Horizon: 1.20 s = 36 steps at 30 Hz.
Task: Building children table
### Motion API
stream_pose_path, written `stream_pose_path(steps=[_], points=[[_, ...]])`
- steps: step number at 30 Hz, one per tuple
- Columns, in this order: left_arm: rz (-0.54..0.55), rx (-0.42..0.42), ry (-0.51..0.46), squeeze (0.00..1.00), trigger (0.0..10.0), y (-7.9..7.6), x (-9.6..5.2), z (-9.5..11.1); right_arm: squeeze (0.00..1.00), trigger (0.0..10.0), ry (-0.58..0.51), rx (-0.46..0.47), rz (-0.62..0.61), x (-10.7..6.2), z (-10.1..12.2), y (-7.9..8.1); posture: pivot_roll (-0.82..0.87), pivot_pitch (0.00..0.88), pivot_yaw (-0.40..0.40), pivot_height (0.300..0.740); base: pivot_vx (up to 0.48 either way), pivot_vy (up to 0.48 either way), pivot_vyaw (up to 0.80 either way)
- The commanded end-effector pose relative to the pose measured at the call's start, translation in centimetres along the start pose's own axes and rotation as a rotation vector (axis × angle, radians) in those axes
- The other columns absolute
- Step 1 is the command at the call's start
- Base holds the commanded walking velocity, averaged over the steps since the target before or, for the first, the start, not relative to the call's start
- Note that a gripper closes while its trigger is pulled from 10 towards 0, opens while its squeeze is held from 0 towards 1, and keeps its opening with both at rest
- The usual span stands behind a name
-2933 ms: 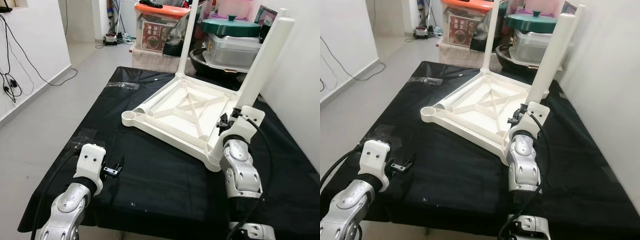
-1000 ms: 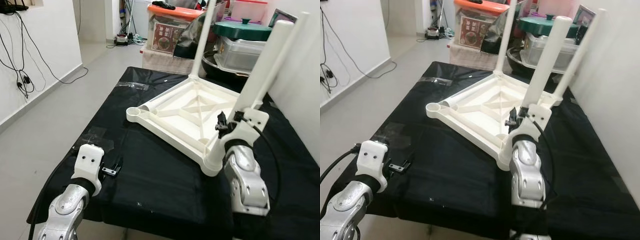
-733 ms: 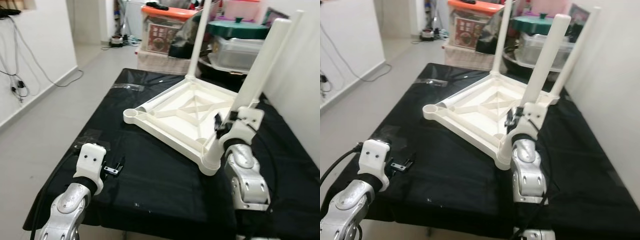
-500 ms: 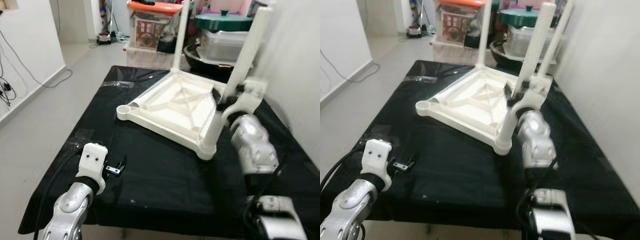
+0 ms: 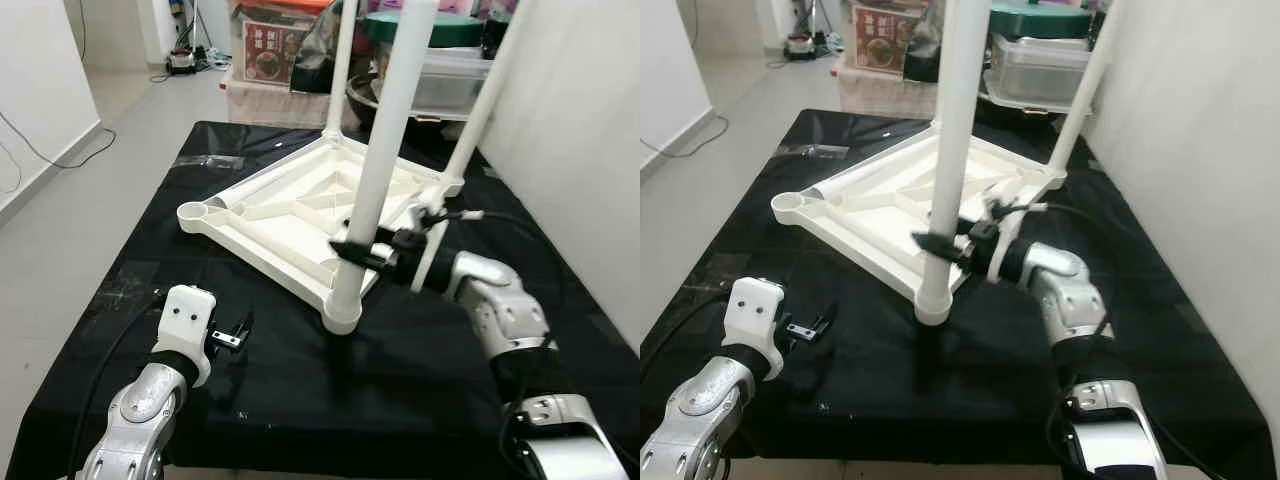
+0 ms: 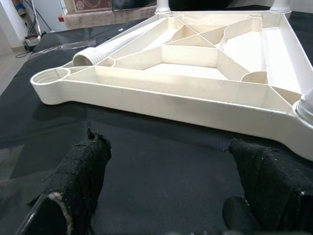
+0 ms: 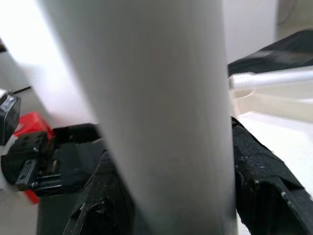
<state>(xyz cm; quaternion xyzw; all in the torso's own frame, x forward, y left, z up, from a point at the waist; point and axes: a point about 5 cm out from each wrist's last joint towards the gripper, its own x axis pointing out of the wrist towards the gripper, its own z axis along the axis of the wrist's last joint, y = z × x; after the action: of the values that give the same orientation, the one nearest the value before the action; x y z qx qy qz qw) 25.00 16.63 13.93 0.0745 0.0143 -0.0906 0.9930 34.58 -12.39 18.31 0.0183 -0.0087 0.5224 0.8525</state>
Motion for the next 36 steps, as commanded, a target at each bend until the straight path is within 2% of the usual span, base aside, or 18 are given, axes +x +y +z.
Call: stream_pose_path(steps=[1, 5, 6, 8, 9, 11, 12, 14, 17, 18, 21, 23, 28, 29, 30, 34, 35, 36], points=[[-0.009, 0.012, 0.011, 0.00, 10.0, 0.0, -0.1, -0.3, 0.00, 10.0, -0.022, -0.016, 0.022, 0.9, 0.4, 0.2, 0.14, 0.000, -0.126, 0.740, 0.000, 0.000, 0.00], [-0.011, 0.014, 0.011, 0.00, 10.0, 0.0, -0.2, -0.2, 0.00, 10.0, -0.116, -0.021, -0.038, 1.6, 1.6, -0.2, 0.13, 0.000, -0.126, 0.740, 0.000, 0.000, 0.00], [-0.011, 0.014, 0.010, 0.00, 10.0, 0.0, -0.2, -0.2, 0.00, 0.3, -0.163, -0.018, -0.080, 1.6, 2.1, -0.4, 0.13, 0.000, -0.126, 0.740, 0.000, 0.000, 0.00], [-0.010, 0.013, 0.009, 0.00, 10.0, 0.0, -0.2, -0.2, 0.00, 0.0, -0.214, -0.044, -0.199, 1.4, 2.6, -1.0, 0.13, 0.000, -0.127, 0.740, 0.000, 0.000, 0.00], [-0.010, 0.013, 0.009, 0.00, 10.0, 0.0, -0.2, -0.2, 0.00, 0.0, -0.214, -0.044, -0.199, 1.4, 2.6, -1.0, 0.13, 0.000, -0.127, 0.740, 0.000, 0.000, 0.00], [-0.007, 0.012, 0.006, 0.00, 10.0, 0.0, -0.3, -0.1, 0.00, 0.0, -0.223, -0.075, -0.474, 0.4, 2.5, -2.1, 0.12, 0.000, -0.128, 0.740, 0.000, 0.000, 0.00], [-0.007, 0.012, 0.006, 0.00, 10.0, 0.0, -0.3, -0.1, 0.00, 0.0, -0.223, -0.075, -0.474, 0.4, 2.5, -2.1, 0.12, 0.000, -0.128, 0.740, 0.000, 0.000, 0.00], [-0.006, 0.011, 0.004, 0.00, 10.0, 0.0, -0.4, 0.0, 0.00, 0.0, -0.162, -0.070, -0.913, -2.3, 1.5, -3.8, 0.11, 0.000, -0.121, 0.740, 0.000, 0.000, 0.00], [-0.005, 0.012, 0.004, 0.00, 10.0, 0.0, -0.5, 0.0, 0.00, 0.0, -0.137, -0.059, -1.099, -3.8, 0.9, -4.2, 0.11, 0.000, -0.121, 0.740, 0.000, 0.000, 0.00], [-0.006, 0.012, 0.004, 0.00, 10.0, 0.0, -0.5, 0.0, 0.00, 0.0, -0.084, -0.079, -1.314, -6.0, 0.2, -4.0, 0.11, 0.000, -0.118, 0.740, 0.000, 0.000, 0.00], [-0.006, 0.014, 0.006, 0.00, 10.0, 0.0, -0.5, 0.0, 0.00, 0.0, -0.028, -0.100, -1.426, -7.4, -0.6, -2.9, 0.09, 0.000, -0.112, 0.740, 0.000, 0.000, 0.00], [-0.006, 0.017, 0.009, 0.00, 10.0, 0.1, -0.5, 0.0, 0.00, 0.0, 0.083, -0.095, -1.503, -8.9, -1.9, -0.6, 0.07, 0.000, -0.096, 0.740, 0.000, 0.000, 0.00], [-0.007, 0.020, 0.011, 0.00, 10.0, 0.2, -0.5, 0.0, 0.00, 0.0, 0.141, -0.065, -1.481, -9.1, -2.4, 0.5, 0.07, 0.000, -0.092, 0.740, 0.000, 0.000, 0.00], [-0.009, 0.020, 0.011, 0.00, 10.0, 0.2, -0.5, 0.0, 0.00, 10.0, 0.086, -0.016, -1.440, -8.8, -2.1, 0.3, 0.06, 0.000, -0.086, 0.740, 0.000, 0.000, 0.00], [-0.011, 0.021, 0.012, 0.00, 10.0, 0.2, -0.5, 0.0, 1.00, 10.0, -0.005, -0.033, -1.377, -8.0, -0.8, 0.0, 0.07, 0.000, -0.088, 0.740, 0.000, 0.000, 0.00], [-0.013, 0.021, 0.013, 0.00, 10.0, 0.2, -0.4, 0.0, 1.00, 10.0, -0.069, -0.048, -1.334, -7.5, 0.2, -0.2, 0.07, 0.000, -0.089, 0.740, 0.000, 0.000, 0.00], [-0.013, 0.021, 0.013, 0.00, 10.0, 0.2, -0.3, 0.0, 0.00, 10.0, -0.163, -0.053, -1.152, -5.9, 2.0, -1.5, 0.08, 0.000, -0.097, 0.740, 0.000, 0.000, 0.00], [-0.013, 0.021, 0.013, 0.00, 10.0, 0.2, -0.3, 0.0, 0.00, 10.0, -0.163, -0.053, -1.152, -5.9, 2.0, -1.5, 0.08, 0.000, -0.097, 0.740, 0.000, 0.000, 0.00]])
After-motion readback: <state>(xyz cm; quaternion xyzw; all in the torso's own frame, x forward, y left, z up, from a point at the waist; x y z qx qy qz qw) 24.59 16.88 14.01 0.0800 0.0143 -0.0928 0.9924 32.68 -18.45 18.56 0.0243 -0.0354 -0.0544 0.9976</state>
